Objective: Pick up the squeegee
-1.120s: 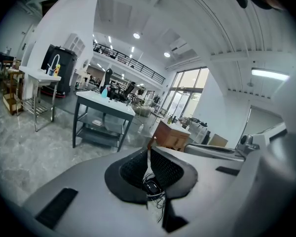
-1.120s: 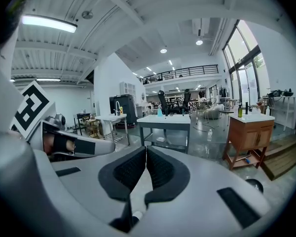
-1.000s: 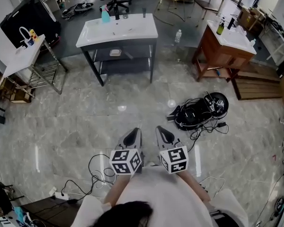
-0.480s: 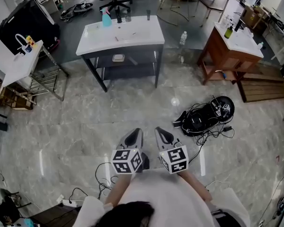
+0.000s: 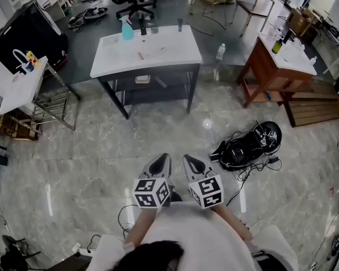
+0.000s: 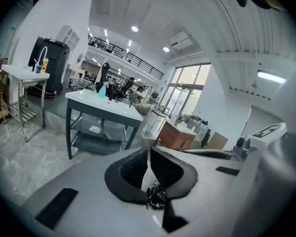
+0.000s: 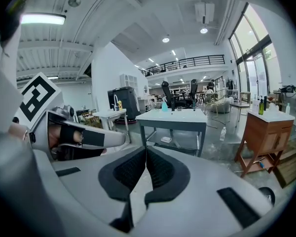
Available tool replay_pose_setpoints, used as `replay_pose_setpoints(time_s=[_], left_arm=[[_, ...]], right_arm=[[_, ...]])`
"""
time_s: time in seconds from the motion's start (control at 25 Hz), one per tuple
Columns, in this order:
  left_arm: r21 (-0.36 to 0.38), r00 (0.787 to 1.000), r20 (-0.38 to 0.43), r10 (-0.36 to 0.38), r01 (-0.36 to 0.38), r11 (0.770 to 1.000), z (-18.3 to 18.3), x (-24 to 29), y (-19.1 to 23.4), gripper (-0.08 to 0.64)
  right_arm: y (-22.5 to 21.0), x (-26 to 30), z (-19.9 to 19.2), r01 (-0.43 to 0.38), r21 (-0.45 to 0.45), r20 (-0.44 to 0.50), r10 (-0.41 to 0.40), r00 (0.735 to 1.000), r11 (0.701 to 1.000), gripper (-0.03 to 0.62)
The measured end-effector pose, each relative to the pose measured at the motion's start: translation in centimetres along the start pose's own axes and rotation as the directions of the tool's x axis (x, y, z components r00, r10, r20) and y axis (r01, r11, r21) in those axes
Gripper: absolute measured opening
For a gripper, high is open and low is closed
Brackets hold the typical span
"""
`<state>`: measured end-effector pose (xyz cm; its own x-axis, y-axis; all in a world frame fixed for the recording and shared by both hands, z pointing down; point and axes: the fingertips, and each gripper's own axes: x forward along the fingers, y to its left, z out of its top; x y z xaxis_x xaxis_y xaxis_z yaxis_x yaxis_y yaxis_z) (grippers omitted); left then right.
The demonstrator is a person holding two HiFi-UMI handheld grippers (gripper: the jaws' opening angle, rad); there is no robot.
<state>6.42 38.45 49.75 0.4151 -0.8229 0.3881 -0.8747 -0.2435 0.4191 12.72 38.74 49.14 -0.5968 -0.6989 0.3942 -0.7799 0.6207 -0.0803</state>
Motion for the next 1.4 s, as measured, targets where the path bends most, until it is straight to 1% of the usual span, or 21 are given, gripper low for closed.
replay_pose_setpoints(time_s=[0.16,0.4,0.56,0.88,1.04,1.2,1.4], left_arm=[[0.003,1.0,0.0,-0.023,0.023,1.0,1.3,1.0,1.6,0.04],[0.006,0.999,0.0,-0.035,0.035,0.999,2.7,1.7,4.1,0.04],[0.008,0.999,-0.004,-0.039,0.039,0.999,3.2,1.7,5.4,0.04],[0.013,0.999,-0.006,-0.049,0.049,0.999,3.4,1.6,6.4,0.041],[0.008,0.999,-0.003,-0.038,0.038,0.999,3.5,1.7,6.8,0.04],[-0.007,1.0,-0.005,-0.027,0.027,1.0,3.5,2.1,7.0,0.04],[-0.014,1.0,0.014,-0.011,0.011,1.0,4.2,3.1,7.7,0.04]], right_arm=[[0.1,2.4,1.0,0.001,0.0,0.002,-0.001,1.0,1.0,0.028],[0.7,5.0,1.9,0.004,0.008,0.002,-0.004,1.0,1.0,0.028],[1.2,6.0,1.6,0.021,0.015,-0.017,-0.02,1.0,1.0,0.028],[1.7,7.0,2.1,0.031,0.019,-0.009,-0.031,0.999,0.999,0.028],[1.6,7.1,2.1,0.033,0.027,-0.013,-0.033,0.999,0.999,0.028],[1.1,7.2,1.8,0.023,0.079,-0.019,-0.022,1.0,0.997,0.028],[0.0,8.5,2.5,0.016,0.066,-0.006,-0.016,1.0,0.998,0.028]])
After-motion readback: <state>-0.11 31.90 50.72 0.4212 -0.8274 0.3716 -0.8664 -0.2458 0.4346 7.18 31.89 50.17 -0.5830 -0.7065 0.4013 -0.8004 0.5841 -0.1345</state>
